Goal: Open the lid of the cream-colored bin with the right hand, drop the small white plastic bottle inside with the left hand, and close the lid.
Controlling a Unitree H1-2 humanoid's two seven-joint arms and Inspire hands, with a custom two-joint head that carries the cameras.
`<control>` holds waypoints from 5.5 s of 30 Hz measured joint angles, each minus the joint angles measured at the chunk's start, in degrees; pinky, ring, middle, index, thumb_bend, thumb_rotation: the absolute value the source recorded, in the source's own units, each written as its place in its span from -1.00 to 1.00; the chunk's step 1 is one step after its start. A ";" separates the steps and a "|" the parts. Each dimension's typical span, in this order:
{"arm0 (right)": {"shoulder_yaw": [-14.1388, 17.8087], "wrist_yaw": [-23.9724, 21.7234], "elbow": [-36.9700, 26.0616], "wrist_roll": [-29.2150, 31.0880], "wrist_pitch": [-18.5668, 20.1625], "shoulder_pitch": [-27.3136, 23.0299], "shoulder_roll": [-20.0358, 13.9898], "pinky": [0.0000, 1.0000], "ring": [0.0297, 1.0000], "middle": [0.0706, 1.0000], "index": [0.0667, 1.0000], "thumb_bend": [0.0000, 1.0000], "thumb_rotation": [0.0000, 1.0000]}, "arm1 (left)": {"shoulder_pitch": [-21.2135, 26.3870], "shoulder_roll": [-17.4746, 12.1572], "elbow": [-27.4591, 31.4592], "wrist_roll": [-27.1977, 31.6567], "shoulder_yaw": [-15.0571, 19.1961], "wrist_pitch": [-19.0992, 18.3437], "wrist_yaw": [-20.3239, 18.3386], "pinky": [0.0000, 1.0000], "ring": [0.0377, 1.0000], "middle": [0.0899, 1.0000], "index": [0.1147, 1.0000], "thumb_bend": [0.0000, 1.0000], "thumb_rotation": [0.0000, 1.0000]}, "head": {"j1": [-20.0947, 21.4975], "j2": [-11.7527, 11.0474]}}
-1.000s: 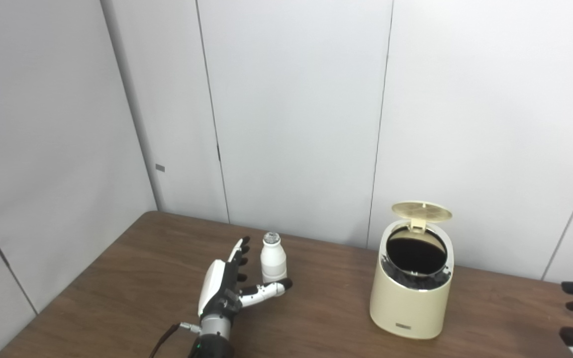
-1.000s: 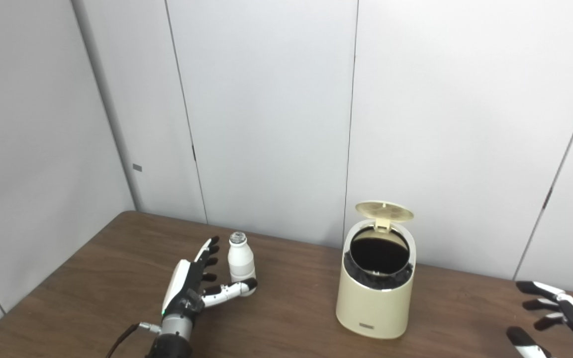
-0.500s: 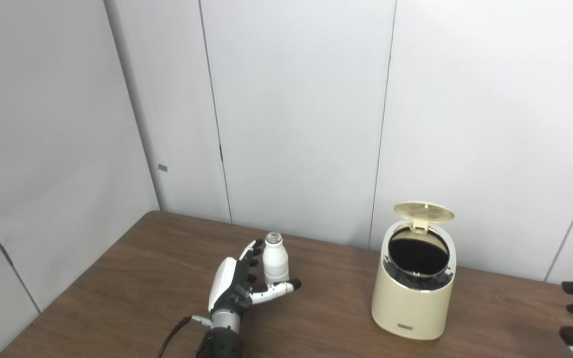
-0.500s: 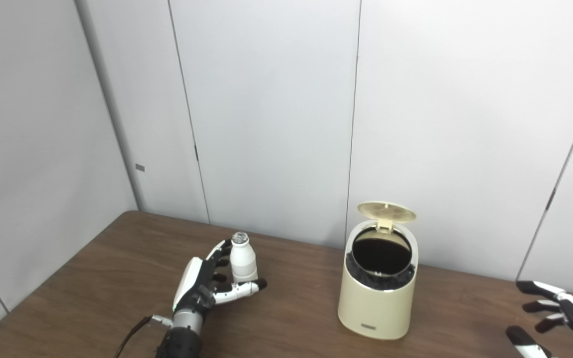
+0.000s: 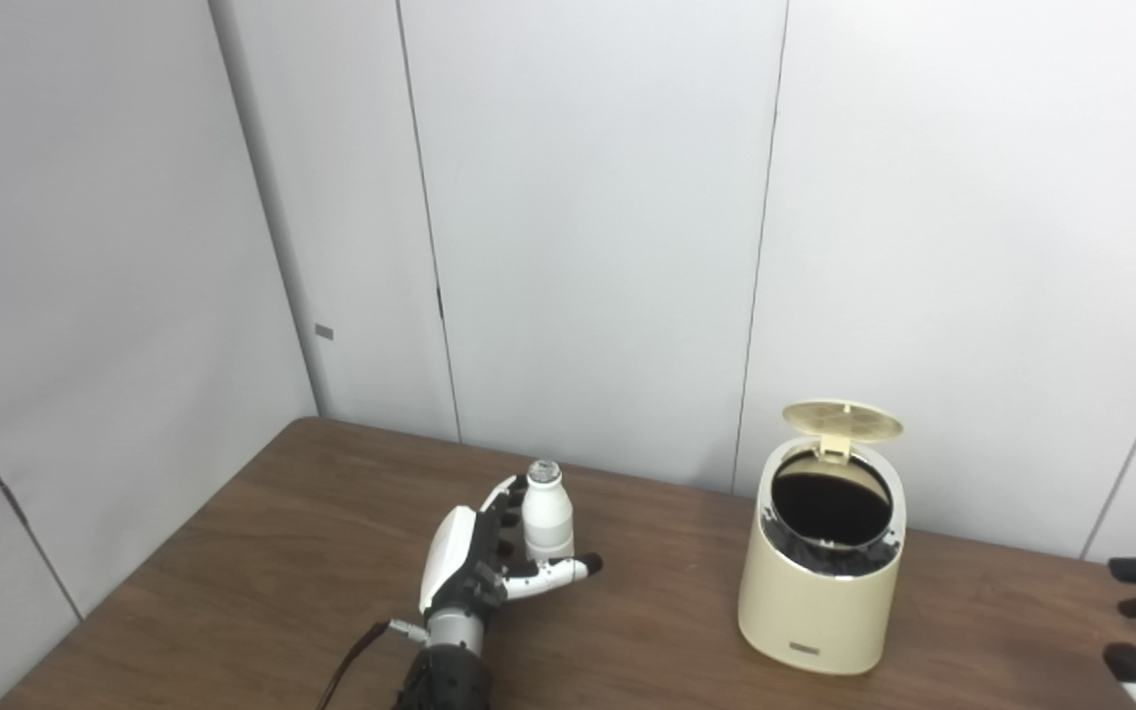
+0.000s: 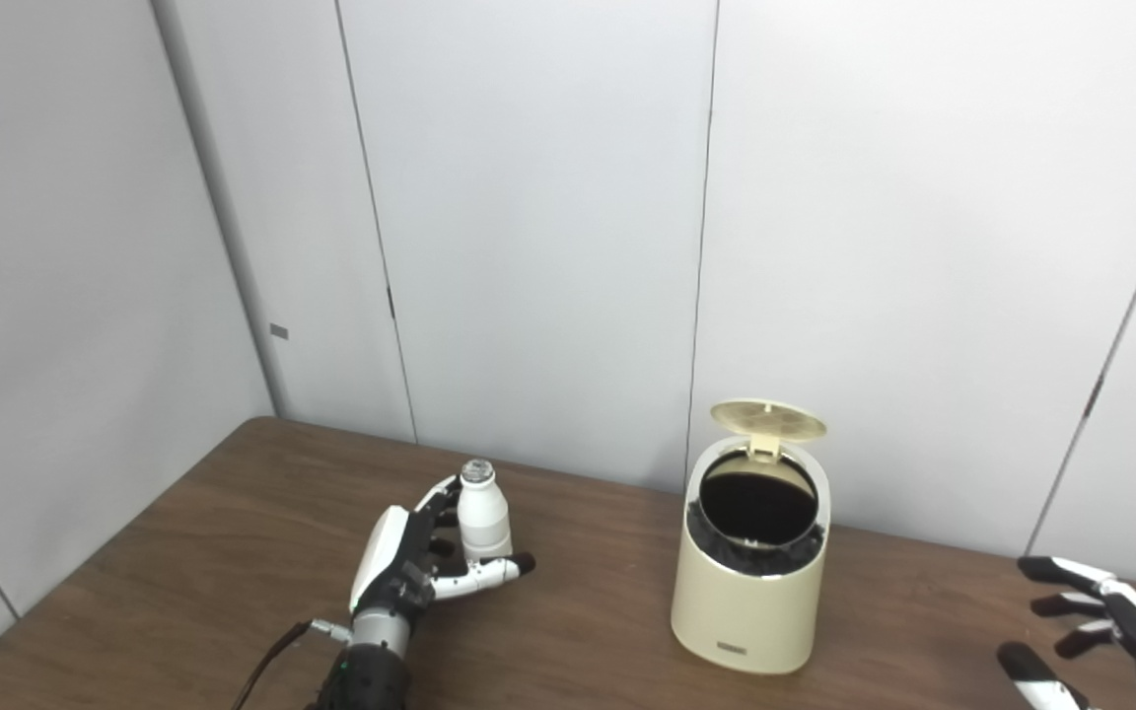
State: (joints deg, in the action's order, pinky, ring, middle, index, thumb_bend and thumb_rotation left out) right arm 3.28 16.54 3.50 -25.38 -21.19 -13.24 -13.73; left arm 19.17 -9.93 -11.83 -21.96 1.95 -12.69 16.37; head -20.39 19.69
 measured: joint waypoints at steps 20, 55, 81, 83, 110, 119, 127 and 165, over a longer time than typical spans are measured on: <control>0.66 -1.75 -3.66 -0.08 2.78 0.07 1.13 -0.22 0.15 0.26 0.20 -0.11 0.47 | 3.35 4.44 -13.33 3.31 7.58 20.31 20.44 -0.39 -0.22 -0.18 -0.09 0.01 -1.00 | 0.44 0.53; -0.71 -0.10 -6.94 -6.70 5.71 1.06 6.74 -0.16 0.10 0.36 0.25 -0.41 -1.00 | -2.03 2.85 9.38 6.23 6.06 25.24 10.18 0.11 -0.07 -0.11 -0.23 0.00 -1.00 | 17.22 1.05; -3.01 6.53 -0.85 -8.22 2.81 0.07 6.92 -0.21 0.05 0.41 0.33 -0.38 -0.69 | 3.34 5.29 7.34 8.19 -2.09 38.06 5.05 0.51 0.32 -0.11 -0.20 0.05 -1.00 | 22.24 -0.44; -3.06 6.55 -0.75 -7.97 2.67 0.07 6.93 -0.18 0.07 0.41 0.32 -0.37 -0.72 | 3.93 5.26 5.83 8.05 -3.76 38.09 5.65 0.55 0.33 -0.09 -0.23 0.04 -1.00 | 22.67 -0.97; -3.23 9.75 4.35 -7.49 0.11 -1.50 7.08 -0.54 -0.34 0.43 0.34 -0.36 -0.74 | 13.93 2.75 -11.98 0.01 -17.85 38.24 21.27 1.00 0.50 -0.17 -0.12 0.05 -1.00 | 24.43 -2.90; -3.17 10.36 4.84 -7.07 -1.24 -1.53 7.04 -0.36 -0.13 0.45 0.34 -0.34 -0.66 | 16.11 2.68 -16.04 0.73 -20.85 38.24 23.68 1.00 0.56 -0.16 -0.13 0.05 -1.00 | 24.61 -2.55; -3.17 10.41 4.81 -7.10 -1.44 -1.55 6.89 -0.25 0.01 0.44 0.33 -0.35 -0.60 | 16.35 2.75 -18.10 2.05 -21.96 38.24 24.17 1.00 0.54 -0.16 -0.13 0.05 -1.00 | 24.96 -2.55; -3.23 10.88 4.85 -7.82 -1.30 -1.62 7.74 -0.38 -0.13 0.46 0.36 -0.33 -0.52 | 19.33 5.09 -19.84 7.14 -23.64 38.24 22.69 1.00 0.49 -0.18 -0.11 0.05 -1.00 | 26.89 -3.08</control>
State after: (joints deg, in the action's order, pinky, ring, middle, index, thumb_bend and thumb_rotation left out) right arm 0.04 27.41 8.35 -33.20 -22.50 -14.86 -5.99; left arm 38.51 -4.84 -31.67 -14.82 -21.69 25.55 39.05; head 6.50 16.61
